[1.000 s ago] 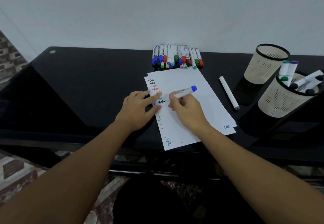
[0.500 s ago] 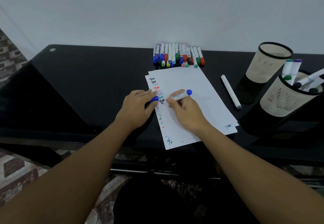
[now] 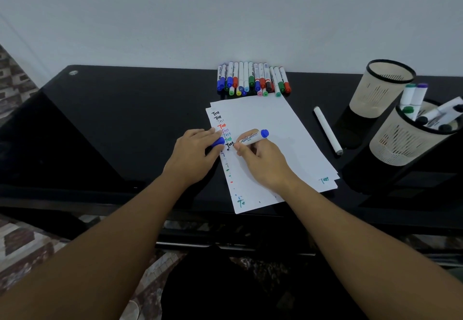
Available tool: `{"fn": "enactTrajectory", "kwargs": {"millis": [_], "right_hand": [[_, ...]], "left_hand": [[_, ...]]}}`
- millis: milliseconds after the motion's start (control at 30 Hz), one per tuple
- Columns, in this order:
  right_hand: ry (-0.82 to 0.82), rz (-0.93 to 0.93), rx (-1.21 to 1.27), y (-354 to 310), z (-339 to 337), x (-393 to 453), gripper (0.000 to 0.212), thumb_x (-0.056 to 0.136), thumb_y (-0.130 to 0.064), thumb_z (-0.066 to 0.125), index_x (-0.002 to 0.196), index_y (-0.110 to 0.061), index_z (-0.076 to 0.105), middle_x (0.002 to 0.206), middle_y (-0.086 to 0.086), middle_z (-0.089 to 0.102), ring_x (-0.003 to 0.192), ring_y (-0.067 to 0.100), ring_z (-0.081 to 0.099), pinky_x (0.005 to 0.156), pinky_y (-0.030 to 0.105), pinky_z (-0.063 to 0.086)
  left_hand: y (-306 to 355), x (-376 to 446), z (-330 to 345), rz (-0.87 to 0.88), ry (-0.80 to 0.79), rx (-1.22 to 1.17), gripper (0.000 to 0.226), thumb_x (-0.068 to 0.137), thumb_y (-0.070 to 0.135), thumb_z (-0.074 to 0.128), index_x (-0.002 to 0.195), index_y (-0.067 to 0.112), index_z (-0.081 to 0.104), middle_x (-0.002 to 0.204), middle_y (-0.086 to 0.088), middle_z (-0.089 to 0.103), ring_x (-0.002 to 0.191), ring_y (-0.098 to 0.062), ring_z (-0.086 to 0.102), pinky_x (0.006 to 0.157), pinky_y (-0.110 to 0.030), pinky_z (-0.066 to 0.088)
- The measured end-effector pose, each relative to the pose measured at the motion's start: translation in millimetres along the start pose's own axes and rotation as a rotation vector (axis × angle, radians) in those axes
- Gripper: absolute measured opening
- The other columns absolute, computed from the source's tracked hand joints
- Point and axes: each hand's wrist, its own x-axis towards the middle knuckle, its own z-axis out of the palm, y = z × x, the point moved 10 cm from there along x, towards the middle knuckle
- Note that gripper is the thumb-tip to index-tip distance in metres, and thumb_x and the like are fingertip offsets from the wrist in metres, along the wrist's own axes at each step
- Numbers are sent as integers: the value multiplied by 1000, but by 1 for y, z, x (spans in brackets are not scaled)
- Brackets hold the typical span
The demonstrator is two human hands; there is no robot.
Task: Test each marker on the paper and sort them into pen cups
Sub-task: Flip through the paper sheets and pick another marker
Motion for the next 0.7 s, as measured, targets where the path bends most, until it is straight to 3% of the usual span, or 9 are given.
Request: {"fn": "enactTrajectory", "kwargs": {"millis": [133,333,433,567,700], "right_hand": [[38,11,42,1,-5,-2,32,106,-43,52,107,-17,70,100,-2,71,91,13,66,87,43,57],[-3,-2,7,-5,-3,-4,32,106,-43,51,111,-17,68,97,-1,70,87,13,65,81,38,57],[-3,19,50,-3,-4,-7,32,106,-42,52,113,-14,66,104,3,71,93,18,67,87,43,58],[34,55,124,0,-8,-8,34,105,-43,54,105,-12,68,98,4,72,92,22,68,89,52,57],[26,56,95,0,-7,-7,35,105,-43,53,109,-12,69,102,3,72,94,21,68,89,51,57]], "left_hand": [[0,-1,0,-4,-3,1,48,103,45,52,147,28,52,152,6,51,141,-20,38,115,-46,35],[0,-1,-1,-1,8,-12,47,102,44,53,145,27,54,151,5,52,140,-20,39,114,-46,36],[1,-2,0,-7,2,-7,47,102,45,53,146,28,54,152,6,51,141,-19,38,115,-46,35],[1,-1,-1,-5,8,-6,47,102,45,53,146,28,54,152,6,51,140,-19,38,115,-45,35],[1,0,-1,0,6,-9,47,102,45,53,145,27,55,151,6,52,140,-19,39,115,-45,36]]}}
